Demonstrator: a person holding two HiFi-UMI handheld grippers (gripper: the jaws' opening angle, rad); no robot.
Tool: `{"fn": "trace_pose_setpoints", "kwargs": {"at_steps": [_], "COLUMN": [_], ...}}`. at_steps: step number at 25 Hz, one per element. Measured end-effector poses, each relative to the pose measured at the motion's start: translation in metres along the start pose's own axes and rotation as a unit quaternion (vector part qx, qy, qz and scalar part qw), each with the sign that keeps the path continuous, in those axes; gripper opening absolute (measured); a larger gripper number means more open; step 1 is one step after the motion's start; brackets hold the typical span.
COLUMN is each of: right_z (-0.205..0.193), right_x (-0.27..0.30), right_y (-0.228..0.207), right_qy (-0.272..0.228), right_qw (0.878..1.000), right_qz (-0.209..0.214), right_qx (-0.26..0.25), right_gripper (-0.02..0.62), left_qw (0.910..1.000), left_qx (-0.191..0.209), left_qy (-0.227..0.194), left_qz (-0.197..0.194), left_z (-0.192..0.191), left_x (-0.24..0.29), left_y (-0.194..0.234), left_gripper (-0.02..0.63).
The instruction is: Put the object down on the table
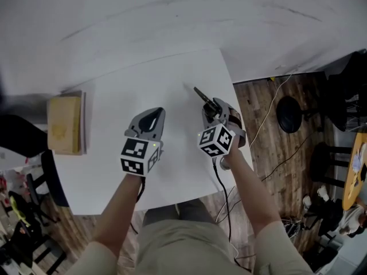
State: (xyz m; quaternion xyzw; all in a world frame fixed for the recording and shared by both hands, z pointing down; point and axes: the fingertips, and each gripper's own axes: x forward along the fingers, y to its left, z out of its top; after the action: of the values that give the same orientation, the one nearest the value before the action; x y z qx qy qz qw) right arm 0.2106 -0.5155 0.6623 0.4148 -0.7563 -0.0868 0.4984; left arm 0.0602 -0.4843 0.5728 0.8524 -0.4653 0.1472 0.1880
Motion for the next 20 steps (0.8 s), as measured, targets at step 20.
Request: {"fn": "trace_pose_setpoints", "kwargs": {"at_steps": [20], "right_z": [0.006], "right_x": [0.025], "right_y": [0.034], "right_qy": [0.005], "right_qw": [0.988], "right_qz": [0.06], "right_qx": [0.145], "right_gripper": [0.301], "left_qw": [0.999], "left_qx": [-0.026], "left_qy": [0.029], "left_qz": [-0.022], "left_z": [-0.029], "left_x": [-0.005], "left_y": [0.022], "left_gripper": [0.021]}}
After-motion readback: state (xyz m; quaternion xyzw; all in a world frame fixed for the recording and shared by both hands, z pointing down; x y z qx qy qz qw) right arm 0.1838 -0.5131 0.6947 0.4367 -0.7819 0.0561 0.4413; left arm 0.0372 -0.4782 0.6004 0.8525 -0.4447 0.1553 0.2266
